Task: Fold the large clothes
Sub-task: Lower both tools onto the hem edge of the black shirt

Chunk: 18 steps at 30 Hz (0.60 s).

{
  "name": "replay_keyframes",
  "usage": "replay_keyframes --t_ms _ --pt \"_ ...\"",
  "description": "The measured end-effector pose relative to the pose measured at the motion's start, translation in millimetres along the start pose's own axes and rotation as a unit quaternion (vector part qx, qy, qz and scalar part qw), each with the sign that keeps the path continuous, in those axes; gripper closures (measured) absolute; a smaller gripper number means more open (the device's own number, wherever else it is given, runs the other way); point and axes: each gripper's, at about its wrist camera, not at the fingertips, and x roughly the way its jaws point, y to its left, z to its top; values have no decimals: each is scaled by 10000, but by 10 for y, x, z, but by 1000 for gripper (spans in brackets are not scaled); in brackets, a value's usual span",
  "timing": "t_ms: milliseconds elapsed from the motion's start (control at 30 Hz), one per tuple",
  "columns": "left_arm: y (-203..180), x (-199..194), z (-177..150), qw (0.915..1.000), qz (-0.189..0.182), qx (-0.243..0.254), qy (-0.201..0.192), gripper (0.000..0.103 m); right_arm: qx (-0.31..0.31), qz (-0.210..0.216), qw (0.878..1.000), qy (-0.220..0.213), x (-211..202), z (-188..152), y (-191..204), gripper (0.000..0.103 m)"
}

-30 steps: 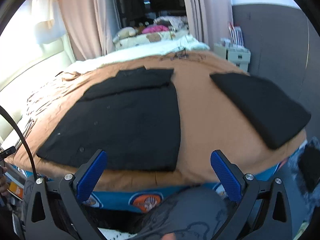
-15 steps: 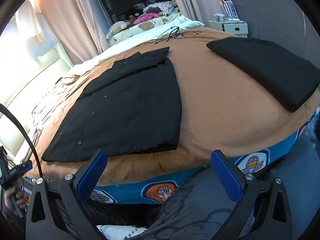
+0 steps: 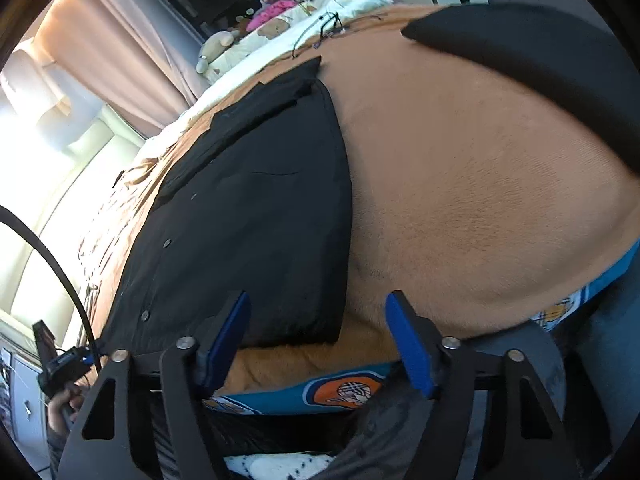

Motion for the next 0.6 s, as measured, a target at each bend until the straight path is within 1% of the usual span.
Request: replay_keyframes --t_ms 200,300,433,533,600 --pt "42 129 132 9999 -62 -43 130 63 262 132 9995 69 198 169 -106 41" --pt "75 170 173 9996 -148 -118 190 63 346 264 9990 33 247 153 -134 42" --pt "110 149 141 9990 -273 -278 209 64 520 470 9975 -3 244 75 -223 42" --pt "126 98 21 9974 -514 -425 288 67 735 707 9948 -38 210 -60 -325 42" --pt "131 74 -38 9968 -587 -476 275 68 887 879 9921 -106 180 -181 -383 42"
